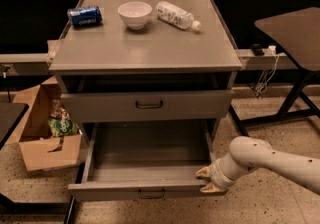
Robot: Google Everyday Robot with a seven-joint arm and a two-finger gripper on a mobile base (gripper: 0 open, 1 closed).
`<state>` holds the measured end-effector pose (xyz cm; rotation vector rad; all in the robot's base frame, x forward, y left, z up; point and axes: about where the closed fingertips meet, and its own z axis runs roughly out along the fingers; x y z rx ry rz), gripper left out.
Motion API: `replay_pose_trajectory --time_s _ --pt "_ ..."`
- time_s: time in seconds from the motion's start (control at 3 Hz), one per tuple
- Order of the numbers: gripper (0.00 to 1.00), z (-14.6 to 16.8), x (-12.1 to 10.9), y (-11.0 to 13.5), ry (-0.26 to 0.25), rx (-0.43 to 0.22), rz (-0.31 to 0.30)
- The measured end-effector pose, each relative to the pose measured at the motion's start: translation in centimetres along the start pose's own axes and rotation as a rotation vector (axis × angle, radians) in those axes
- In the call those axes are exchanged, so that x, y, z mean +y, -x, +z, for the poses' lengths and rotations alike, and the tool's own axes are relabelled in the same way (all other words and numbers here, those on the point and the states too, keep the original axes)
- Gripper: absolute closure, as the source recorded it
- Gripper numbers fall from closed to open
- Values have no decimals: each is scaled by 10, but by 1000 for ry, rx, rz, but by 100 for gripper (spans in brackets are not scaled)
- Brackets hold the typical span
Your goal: Open middle drawer
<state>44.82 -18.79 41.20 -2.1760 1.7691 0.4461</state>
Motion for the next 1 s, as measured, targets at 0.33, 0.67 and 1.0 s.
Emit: replay_pose_trajectory --time_s 0.33,0.67,1.0 --pt "14 0 0 0 0 0 0" --pt "0 0 0 0 0 0 0" --pt "0 0 0 0 0 0 0"
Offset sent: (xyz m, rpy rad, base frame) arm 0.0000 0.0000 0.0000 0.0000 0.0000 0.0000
